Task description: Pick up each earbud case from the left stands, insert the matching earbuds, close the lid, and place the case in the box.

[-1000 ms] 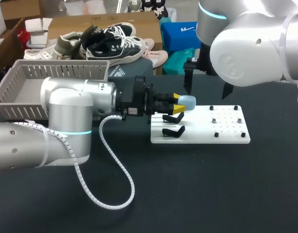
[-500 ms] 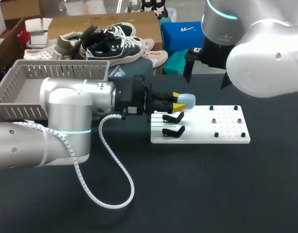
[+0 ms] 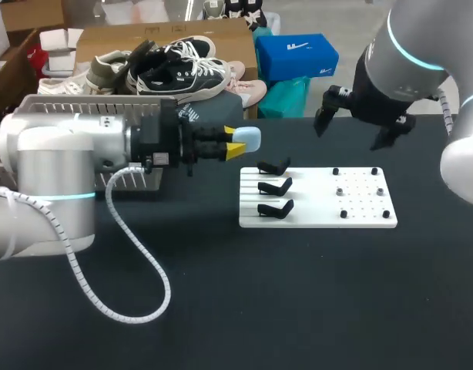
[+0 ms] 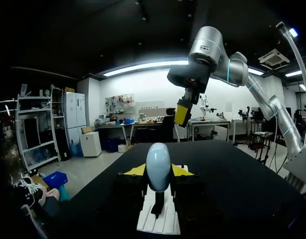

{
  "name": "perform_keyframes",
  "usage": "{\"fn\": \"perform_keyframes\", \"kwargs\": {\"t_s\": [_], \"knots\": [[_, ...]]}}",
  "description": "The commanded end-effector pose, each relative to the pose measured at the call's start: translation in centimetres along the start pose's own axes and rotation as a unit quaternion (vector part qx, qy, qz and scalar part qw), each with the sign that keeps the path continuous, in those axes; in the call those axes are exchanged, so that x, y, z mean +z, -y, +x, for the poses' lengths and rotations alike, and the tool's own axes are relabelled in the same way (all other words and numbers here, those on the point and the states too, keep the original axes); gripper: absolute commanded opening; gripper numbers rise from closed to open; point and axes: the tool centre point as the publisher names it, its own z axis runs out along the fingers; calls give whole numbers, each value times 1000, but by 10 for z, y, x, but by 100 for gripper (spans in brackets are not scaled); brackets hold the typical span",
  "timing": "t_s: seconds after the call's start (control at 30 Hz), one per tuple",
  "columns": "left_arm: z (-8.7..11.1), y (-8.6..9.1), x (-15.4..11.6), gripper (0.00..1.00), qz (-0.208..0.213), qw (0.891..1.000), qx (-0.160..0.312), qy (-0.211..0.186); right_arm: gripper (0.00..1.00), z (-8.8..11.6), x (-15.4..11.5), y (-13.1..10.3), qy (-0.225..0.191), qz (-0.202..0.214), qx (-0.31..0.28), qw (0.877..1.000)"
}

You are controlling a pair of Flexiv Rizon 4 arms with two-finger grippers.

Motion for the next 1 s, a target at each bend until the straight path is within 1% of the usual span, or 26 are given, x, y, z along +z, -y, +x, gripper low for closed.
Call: {"fn": "perform_keyframes", "kwargs": {"t_s": [0.03, 0.17, 0.33, 0.53, 0.6, 0.63, 0.7, 0.77, 0.8, 0.87, 0.93, 0.97, 1.0], "knots": [[-7, 10, -50, 0, -113, 993, -3, -19, 100, 3, 1, 1, 44, 0, 1, 999], [-3, -6, -74, 0, -176, 984, -12, -29, 100, 3, 1, 1, 44, 0, 1, 999], [4, -20, -100, 0, -235, 971, -16, -41, 100, 3, 1, 1, 44, 0, 1, 999], [16, -35, -141, 0, -323, 944, -36, -50, 100, 3, 1, 1, 44, 0, 1, 999], [21, -39, -150, 0, -349, 934, -37, -68, 100, 3, 1, 1, 44, 0, 1, 999], [23, -42, -155, 0, -359, 930, -41, -71, 100, 3, 1, 1, 44, 0, 1, 999], [30, -49, -163, 0, -380, 919, -40, -100, 100, 3, 1, 1, 44, 0, 1, 999], [35, -57, -169, 0, -394, 911, -48, -107, 100, 3, 1, 1, 44, 0, 1, 999], [37, -61, -170, 0, -401, 907, -45, -121, 100, 3, 1, 1, 44, 0, 1, 999], [38, -67, -169, 0, -412, 901, -56, -126, 100, 3, 1, 1, 44, 0, 1, 999], [44, -78, -170, 0, -425, 892, -59, -143, 100, 3, 1, 1, 44, 0, 1, 999], [46, -83, -170, 0, -426, 890, -64, -148, 100, 3, 1, 1, 44, 0, 1, 999], [49, -89, -170, 0, -427, 886, -64, -167, 100, 3, 1, 1, 44, 0, 1, 999]]}}
